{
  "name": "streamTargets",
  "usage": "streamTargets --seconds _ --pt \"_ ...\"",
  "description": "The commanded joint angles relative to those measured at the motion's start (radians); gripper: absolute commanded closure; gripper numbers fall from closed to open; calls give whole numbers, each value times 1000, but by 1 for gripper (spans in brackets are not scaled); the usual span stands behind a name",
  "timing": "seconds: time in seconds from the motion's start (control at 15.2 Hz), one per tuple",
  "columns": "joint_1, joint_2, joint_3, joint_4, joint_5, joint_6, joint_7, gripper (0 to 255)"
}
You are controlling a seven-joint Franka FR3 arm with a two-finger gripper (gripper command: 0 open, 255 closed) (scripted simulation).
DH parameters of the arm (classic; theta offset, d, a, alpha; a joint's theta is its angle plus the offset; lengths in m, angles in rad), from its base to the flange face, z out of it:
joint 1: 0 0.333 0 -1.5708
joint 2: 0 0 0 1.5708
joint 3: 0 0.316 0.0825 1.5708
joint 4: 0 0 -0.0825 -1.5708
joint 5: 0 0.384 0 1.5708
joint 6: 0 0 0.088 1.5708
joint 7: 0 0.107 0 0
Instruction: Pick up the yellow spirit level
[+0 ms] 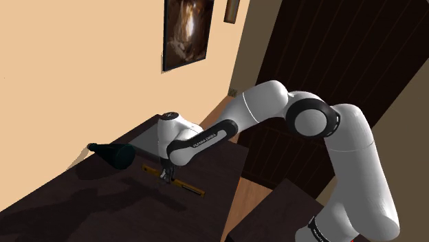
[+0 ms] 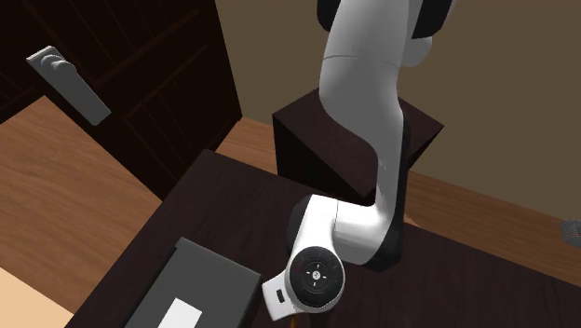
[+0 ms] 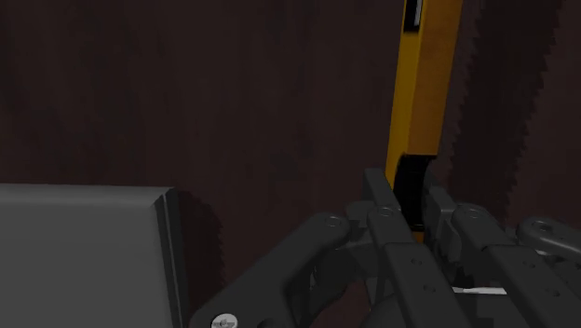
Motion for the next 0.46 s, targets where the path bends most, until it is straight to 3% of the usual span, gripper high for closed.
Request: streamTargets --seconds 0.0,0.4 --pt "-3 -20 3 -4 4 -16 -3 255" --pt "-8 -57 10 -5 13 -52 -8 255"
